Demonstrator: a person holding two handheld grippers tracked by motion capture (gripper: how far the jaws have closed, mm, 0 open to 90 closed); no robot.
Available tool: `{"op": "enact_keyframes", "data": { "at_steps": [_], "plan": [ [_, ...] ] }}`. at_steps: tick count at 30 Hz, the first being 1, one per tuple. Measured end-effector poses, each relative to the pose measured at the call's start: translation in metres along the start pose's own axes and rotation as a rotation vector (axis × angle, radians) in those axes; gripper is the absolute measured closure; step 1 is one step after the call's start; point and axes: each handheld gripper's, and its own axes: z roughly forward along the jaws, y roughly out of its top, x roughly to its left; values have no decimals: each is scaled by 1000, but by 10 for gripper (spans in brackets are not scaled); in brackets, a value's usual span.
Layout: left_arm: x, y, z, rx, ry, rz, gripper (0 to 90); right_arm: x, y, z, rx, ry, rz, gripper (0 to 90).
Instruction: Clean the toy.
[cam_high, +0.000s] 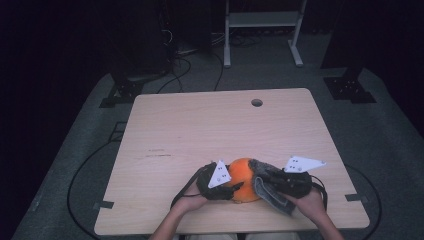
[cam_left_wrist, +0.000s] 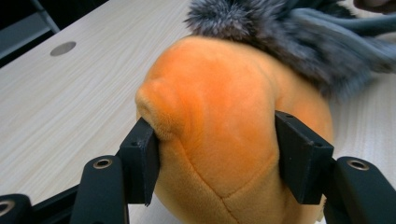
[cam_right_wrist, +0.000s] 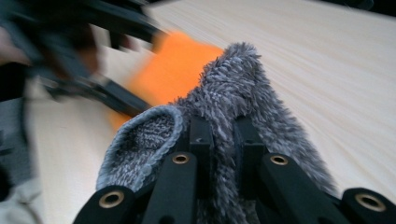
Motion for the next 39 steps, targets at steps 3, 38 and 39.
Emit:
{"op": "enact_keyframes", "data": {
  "at_steps": [3, 38, 39],
  "plan": [
    [5, -2, 0, 10, 5, -24, 378, -13, -5, -7, 43, -89, 52, 806],
    [14, -1, -1, -13, 35, -129, 256, 17, -3, 7, 20, -31, -58, 804],
    [19, -1, -5, -40, -23, -174, 237, 13, -4, 8, 12, -29, -42, 804]
  ]
}}
